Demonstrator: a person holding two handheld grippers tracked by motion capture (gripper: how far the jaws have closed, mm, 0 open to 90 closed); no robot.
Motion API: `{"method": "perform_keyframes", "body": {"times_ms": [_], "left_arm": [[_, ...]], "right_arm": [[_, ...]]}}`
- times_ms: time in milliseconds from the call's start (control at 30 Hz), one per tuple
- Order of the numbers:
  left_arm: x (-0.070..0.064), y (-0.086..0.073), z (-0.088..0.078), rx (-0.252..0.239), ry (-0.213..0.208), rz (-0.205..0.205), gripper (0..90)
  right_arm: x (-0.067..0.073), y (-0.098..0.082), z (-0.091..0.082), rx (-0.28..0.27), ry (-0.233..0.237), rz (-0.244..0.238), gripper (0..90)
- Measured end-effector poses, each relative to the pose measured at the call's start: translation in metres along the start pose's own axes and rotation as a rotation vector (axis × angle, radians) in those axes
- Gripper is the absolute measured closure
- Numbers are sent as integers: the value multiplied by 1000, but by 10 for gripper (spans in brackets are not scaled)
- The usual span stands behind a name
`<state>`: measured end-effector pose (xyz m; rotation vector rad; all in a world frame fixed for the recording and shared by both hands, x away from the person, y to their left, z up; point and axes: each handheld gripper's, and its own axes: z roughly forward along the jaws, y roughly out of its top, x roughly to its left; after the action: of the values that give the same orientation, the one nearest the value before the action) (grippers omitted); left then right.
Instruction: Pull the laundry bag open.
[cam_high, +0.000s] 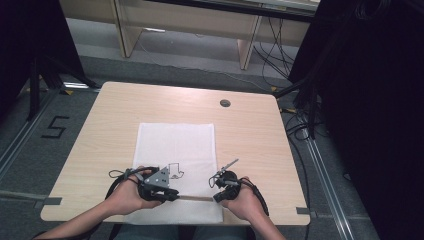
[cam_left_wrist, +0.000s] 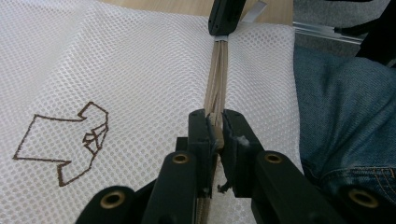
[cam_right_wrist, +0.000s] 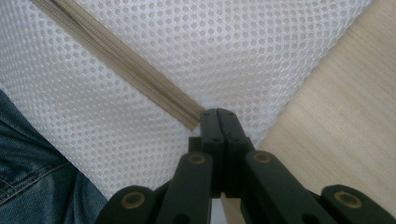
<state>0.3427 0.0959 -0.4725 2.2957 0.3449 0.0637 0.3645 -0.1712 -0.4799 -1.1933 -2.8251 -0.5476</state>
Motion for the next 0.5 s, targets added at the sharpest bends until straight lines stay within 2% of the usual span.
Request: {"method": "perform_keyframes", "body": {"times_ms": [100,167,200,333,367,400,467,500], "left_arm": [[0,0,-1,-5,4,6,819],[1,-1,-4,-1,8,4,819],[1,-2,-4,-10,3,-12,819],[1,-5,-6,0,5,-13,819],[1,-5,-7,2,9,-2,819],[1,-5,-7,2,9,-9,819],[3,-6,-9,-8,7,-14,819],[3,-6,-9,-8,12,-5,819]], "right_arm": [[0,0,0,0,1,0,900],[0,0,0,1,8,16,900],[0,0,0,0,7,7,900],[-1,0,0,-5,5,-3,900],[0,0,0,3,9,16,900],[-1,0,0,-4,4,1,900],[0,0,0,0,5,8,900],[-1,0,0,-2,6,-2,900]]}}
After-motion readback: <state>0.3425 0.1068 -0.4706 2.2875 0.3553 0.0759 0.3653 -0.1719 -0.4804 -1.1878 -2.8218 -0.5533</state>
